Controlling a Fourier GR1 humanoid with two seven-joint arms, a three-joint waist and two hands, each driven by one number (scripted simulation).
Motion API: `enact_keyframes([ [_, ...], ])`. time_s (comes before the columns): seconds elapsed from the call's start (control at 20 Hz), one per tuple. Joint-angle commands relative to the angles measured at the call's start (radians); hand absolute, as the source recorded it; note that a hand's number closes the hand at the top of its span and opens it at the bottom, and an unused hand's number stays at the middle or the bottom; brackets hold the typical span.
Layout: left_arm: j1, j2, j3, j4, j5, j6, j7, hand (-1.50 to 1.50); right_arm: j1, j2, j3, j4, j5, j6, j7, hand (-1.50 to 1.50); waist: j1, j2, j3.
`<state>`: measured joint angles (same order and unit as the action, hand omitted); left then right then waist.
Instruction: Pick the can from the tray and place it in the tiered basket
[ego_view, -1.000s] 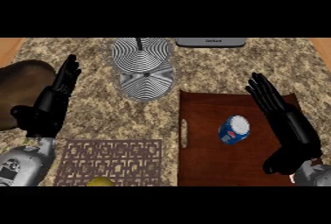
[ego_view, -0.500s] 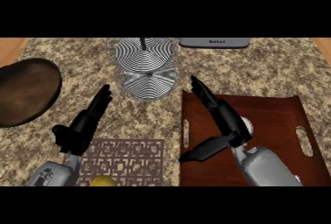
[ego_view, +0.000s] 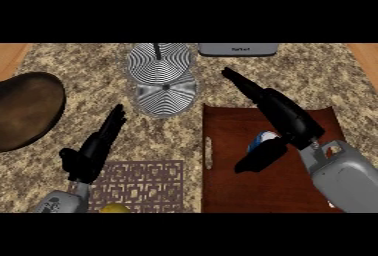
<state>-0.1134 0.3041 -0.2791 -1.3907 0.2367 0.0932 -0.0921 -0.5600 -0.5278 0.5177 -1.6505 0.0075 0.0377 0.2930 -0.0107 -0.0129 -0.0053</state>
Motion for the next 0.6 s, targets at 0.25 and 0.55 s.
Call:
enact_keyframes([
  [0.25,0.016,0.006,0.007,0.018,0.009,-0.031,-0.020,0.00,-0.221,-0.296,0.142,-0.173,0.050,0.460,0.357,-1.50,0.001,-0.005,-0.002],
  [0.55,0.002,-0.005,0.027,0.008,0.001,-0.051,-0.029,0.00,-0.234,-0.212,0.110,-0.299,-0.074,0.576,0.648,-1.50,0.009,0.009,0.004],
])
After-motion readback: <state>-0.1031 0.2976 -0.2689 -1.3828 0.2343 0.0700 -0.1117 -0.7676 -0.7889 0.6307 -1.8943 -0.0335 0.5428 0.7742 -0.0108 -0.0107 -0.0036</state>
